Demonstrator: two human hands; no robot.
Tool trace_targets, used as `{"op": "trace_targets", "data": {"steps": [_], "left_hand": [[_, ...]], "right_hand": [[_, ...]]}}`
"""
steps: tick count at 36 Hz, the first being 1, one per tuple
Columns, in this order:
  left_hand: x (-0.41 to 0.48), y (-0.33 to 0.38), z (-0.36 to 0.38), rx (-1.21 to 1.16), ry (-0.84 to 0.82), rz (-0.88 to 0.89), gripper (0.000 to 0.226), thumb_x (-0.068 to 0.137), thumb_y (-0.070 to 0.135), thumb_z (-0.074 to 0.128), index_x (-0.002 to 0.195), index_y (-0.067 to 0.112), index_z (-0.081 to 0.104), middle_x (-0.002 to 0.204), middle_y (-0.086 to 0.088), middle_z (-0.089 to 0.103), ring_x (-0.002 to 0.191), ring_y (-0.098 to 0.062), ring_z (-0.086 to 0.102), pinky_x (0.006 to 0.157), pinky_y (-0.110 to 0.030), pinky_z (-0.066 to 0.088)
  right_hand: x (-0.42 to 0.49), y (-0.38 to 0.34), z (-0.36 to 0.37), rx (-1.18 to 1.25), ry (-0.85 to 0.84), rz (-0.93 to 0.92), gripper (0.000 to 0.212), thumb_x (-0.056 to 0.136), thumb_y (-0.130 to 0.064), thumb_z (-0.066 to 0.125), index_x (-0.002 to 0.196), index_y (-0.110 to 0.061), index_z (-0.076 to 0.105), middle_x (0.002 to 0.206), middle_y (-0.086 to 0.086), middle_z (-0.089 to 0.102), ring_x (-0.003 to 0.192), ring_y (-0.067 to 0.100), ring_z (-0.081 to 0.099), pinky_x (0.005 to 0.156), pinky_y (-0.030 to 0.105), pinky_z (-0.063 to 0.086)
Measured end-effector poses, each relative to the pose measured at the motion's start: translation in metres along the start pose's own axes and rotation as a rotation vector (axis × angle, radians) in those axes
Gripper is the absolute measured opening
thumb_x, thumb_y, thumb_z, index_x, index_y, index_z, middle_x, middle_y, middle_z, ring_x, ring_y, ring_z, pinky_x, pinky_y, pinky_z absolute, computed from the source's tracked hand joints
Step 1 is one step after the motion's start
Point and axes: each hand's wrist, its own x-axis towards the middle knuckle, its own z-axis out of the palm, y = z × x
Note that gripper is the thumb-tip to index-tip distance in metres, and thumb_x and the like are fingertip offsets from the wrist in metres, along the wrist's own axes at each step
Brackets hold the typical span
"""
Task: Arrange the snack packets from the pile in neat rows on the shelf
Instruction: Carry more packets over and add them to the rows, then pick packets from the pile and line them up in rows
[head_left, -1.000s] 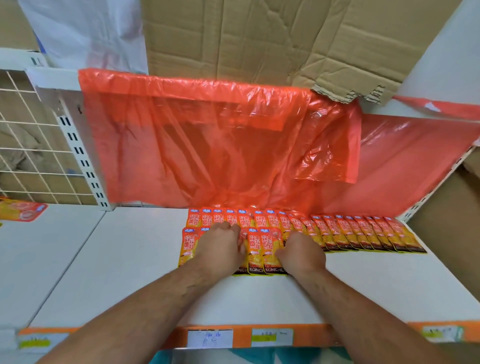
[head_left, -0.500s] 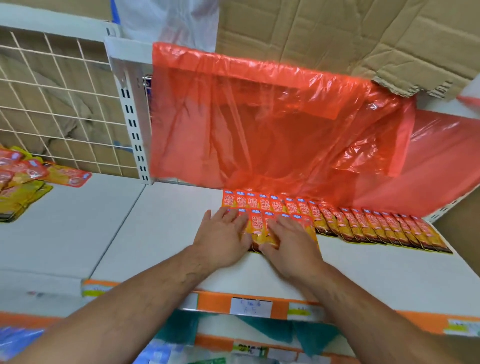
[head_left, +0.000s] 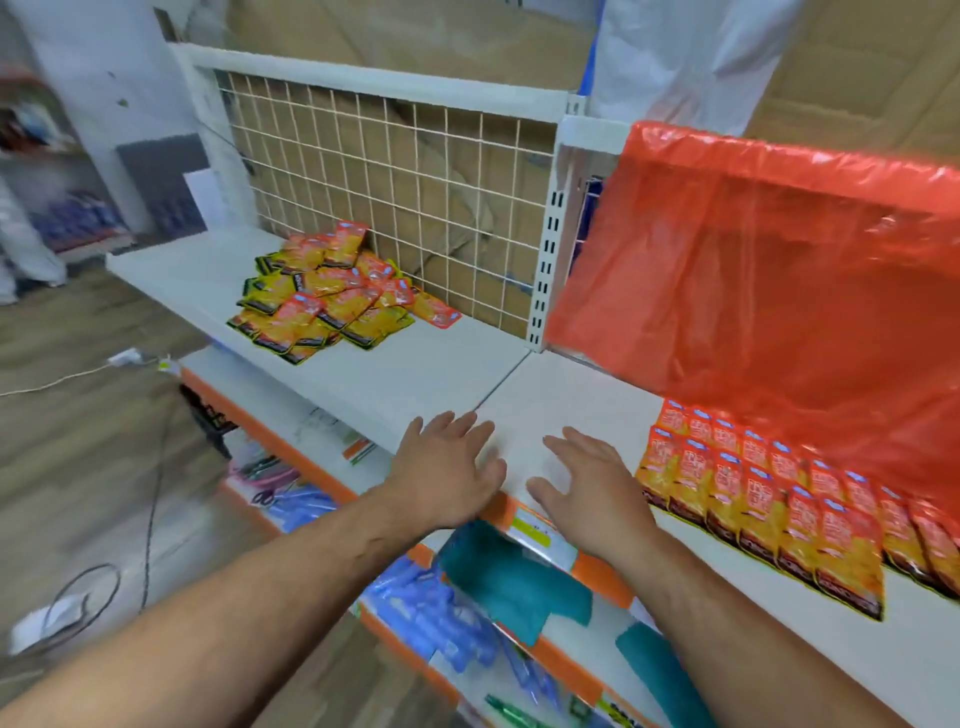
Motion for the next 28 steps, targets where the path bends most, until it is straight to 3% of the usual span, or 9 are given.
{"op": "trace_targets", "data": {"steps": [14, 18, 21, 28], "left_hand": [[0.028, -0.149, -0.02, -0.072, 0.008, -0.09, 0.062, 0.097, 0.055, 0.031, 0.153, 0.03, 0.026, 0.161, 0.004, 0.022, 0.148, -0.022, 0.016, 0.121, -0.048, 0.008], [0.045, -0.209, -0.033, -0.053, 0.029, -0.079, 0.062, 0.096, 0.056, 0.03, 0.152, 0.028, 0.031, 0.16, 0.002, 0.027, 0.147, -0.023, 0.02, 0.119, -0.045, 0.015], [0.052, -0.253, -0.037, -0.002, 0.075, -0.075, 0.073, 0.086, 0.06, 0.018, 0.147, 0.027, 0.039, 0.154, 0.001, 0.039, 0.141, -0.022, 0.032, 0.115, -0.041, 0.025], [0.071, -0.319, -0.045, -0.07, 0.104, -0.09, 0.067, 0.086, 0.055, 0.028, 0.141, 0.021, 0.048, 0.14, -0.002, 0.053, 0.128, -0.025, 0.045, 0.109, -0.036, 0.035]], "right_hand": [[0.099, -0.122, 0.046, -0.041, -0.03, -0.091, 0.061, 0.092, -0.049, 0.058, 0.148, -0.029, 0.043, 0.159, -0.004, 0.031, 0.145, 0.017, 0.024, 0.116, 0.025, 0.019], [0.135, -0.169, 0.073, -0.032, -0.046, -0.082, 0.061, 0.093, -0.05, 0.056, 0.148, -0.028, 0.042, 0.159, -0.004, 0.031, 0.145, 0.018, 0.025, 0.117, 0.028, 0.021], [0.158, -0.203, 0.094, -0.029, -0.04, -0.081, 0.059, 0.094, -0.049, 0.056, 0.147, -0.027, 0.043, 0.157, -0.002, 0.034, 0.144, 0.02, 0.028, 0.115, 0.029, 0.024], [0.204, -0.25, 0.121, -0.062, -0.035, -0.073, 0.057, 0.094, -0.048, 0.055, 0.145, -0.025, 0.048, 0.151, -0.004, 0.044, 0.138, 0.02, 0.036, 0.111, 0.029, 0.029]]}}
